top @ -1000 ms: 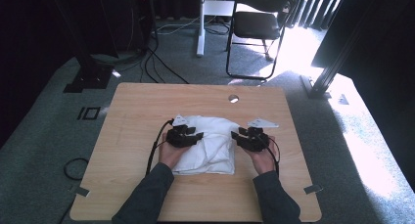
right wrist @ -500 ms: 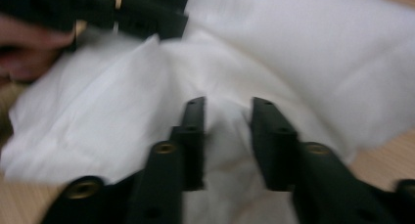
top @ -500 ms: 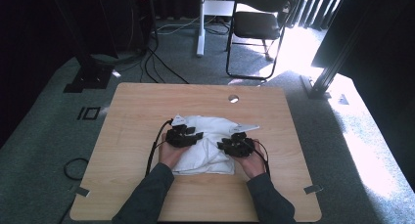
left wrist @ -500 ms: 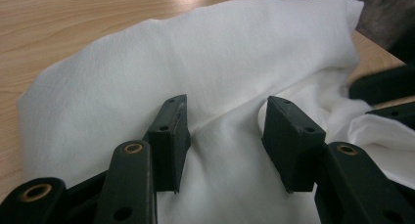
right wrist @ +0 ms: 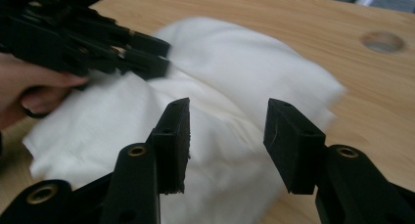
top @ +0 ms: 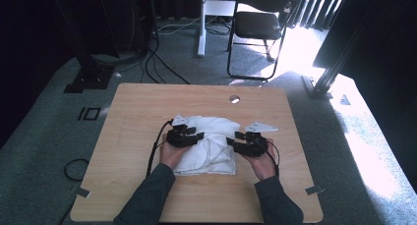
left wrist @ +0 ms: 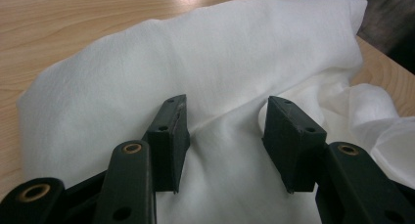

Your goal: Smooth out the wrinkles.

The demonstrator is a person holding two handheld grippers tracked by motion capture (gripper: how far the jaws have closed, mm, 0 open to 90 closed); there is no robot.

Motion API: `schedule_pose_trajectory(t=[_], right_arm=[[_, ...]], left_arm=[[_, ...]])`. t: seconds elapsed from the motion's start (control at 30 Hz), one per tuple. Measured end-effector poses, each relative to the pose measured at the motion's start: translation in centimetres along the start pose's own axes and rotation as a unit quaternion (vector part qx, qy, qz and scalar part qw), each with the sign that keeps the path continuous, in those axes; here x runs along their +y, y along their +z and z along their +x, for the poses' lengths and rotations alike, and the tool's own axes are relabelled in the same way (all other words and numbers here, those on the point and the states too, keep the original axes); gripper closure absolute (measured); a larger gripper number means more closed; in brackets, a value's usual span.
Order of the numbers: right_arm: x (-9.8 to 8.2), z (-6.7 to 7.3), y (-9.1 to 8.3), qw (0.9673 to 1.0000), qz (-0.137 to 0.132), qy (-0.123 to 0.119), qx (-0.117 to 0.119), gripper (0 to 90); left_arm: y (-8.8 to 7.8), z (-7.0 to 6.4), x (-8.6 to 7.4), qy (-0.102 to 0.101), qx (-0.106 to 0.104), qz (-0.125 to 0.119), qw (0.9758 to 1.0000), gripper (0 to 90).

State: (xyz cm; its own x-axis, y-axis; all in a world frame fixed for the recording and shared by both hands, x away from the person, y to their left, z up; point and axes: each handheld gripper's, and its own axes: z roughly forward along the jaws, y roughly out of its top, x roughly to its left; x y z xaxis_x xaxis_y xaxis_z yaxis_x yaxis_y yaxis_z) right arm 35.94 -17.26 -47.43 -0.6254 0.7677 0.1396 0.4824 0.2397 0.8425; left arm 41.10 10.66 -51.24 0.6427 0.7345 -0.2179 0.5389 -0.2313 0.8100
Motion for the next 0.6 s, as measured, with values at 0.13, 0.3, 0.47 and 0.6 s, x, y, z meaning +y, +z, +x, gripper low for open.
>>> schedule_pose_trajectory(t=[0.13, 0.3, 0.47, 0.6], right_arm=[[0.3, 0.9, 2.5, 0.9983, -0.004, 0.008, 0.058, 43.6], [-0.2, 1.2, 4.4, 0.9965, 0.050, -0.014, 0.065, 65.4], [-2.1, 0.9, 1.3, 0.9949, 0.087, -0.028, 0.044, 87.8], [-3.7, 0.0, -2.6, 0.9935, 0.106, -0.037, -0.018, 77.2]], left_arm=[[0.1, 0.0, 0.0, -0.002, -0.001, -0.001, 1.0000, 52.1], [0.1, 0.0, 0.1, 0.001, 0.000, 0.001, 1.0000, 52.1], [0.0, 0.0, 0.1, 0.003, -0.001, 0.002, 1.0000, 51.9], [0.0, 0.0, 0.2, 0.001, 0.000, 0.000, 1.0000, 51.5]])
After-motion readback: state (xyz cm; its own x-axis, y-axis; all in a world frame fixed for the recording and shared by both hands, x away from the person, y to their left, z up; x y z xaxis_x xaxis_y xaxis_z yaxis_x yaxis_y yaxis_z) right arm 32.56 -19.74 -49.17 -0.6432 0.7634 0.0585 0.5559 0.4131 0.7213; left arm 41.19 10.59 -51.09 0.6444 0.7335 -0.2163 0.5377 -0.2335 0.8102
